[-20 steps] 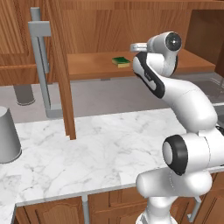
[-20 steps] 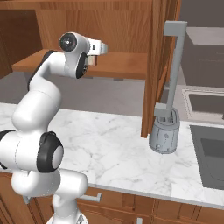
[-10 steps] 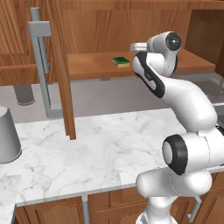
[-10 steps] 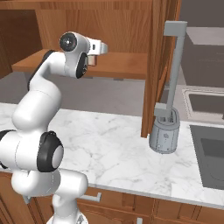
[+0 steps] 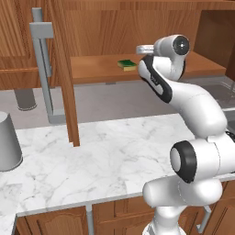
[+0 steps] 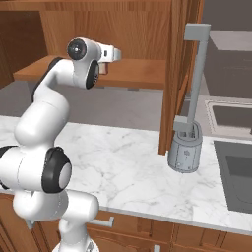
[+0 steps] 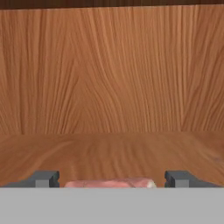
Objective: Pick up the sponge and bar soap from the sink, and place them back in the cabinet, and close the cabinet doors.
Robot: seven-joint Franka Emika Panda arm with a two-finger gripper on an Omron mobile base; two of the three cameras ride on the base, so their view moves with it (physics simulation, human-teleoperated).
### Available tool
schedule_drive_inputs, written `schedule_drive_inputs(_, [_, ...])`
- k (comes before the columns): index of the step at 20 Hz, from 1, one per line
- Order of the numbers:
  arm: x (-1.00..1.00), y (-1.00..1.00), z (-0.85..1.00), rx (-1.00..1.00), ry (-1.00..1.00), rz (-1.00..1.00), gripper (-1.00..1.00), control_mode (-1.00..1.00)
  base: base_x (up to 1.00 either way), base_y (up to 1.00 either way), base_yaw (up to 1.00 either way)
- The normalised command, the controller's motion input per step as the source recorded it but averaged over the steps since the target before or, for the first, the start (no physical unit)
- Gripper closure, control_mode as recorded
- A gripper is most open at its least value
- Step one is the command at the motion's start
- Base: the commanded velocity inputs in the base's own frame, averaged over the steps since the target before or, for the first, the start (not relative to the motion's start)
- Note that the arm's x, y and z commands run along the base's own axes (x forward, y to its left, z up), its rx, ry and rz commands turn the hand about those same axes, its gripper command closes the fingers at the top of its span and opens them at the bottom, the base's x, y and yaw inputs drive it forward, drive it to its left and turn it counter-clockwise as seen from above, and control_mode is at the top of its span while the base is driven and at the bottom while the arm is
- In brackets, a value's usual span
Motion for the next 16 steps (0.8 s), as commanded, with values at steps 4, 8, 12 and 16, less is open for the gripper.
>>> schedule_drive_inputs(4, [0.08,0.0,-0.08,0.0,-0.07,0.0,-1.0,-1.0,0.0,0.0,0.0])
schedule_drive_inputs(8, [0.0,0.0,0.0,0.0,-0.05,0.0,-1.0,-1.0,0.0,0.0,0.0])
schedule_drive_inputs(12, [0.0,0.0,0.0,0.0,-0.06,0.0,-1.0,-1.0,0.0,0.0,0.0])
schedule_drive_inputs(16, [0.0,0.0,0.0,0.0,-0.11,0.0,-1.0,-1.0,0.0,0.0,0.0])
